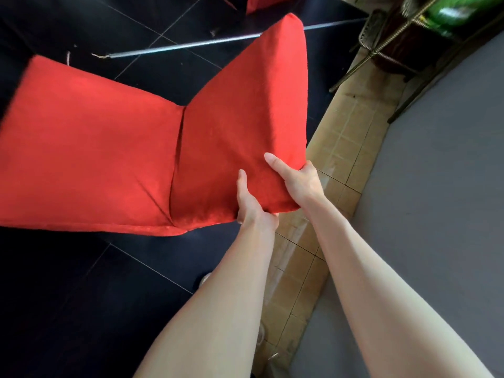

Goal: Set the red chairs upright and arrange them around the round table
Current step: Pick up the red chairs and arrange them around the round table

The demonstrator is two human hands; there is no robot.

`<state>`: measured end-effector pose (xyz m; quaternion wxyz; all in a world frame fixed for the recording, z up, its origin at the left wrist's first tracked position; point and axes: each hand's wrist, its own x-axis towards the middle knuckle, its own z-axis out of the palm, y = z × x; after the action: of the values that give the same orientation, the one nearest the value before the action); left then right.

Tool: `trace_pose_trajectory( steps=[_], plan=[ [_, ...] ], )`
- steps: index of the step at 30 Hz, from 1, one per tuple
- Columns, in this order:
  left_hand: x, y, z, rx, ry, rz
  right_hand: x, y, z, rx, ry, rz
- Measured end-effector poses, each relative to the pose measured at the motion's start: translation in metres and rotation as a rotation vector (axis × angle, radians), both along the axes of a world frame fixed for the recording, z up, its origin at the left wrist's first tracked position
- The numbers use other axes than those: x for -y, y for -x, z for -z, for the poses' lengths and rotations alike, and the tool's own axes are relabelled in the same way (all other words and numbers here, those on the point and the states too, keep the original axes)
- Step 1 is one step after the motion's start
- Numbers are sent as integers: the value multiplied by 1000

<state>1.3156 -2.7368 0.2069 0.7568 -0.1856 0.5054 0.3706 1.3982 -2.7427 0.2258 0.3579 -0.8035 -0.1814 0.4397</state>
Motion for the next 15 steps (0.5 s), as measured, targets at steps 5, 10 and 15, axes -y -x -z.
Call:
trace_pose_trajectory(
  steps=[5,10,15],
  plan=[
    [-7,24,-14,-37,30,9,-15,18,-15,-69,30,-18],
    [-22,57,-29,-65,71,-20,-49,40,-31,-146,-19,23],
    [-38,88,-54,-97,130,-93,-72,80,-41,-217,-61,-1]
  ],
)
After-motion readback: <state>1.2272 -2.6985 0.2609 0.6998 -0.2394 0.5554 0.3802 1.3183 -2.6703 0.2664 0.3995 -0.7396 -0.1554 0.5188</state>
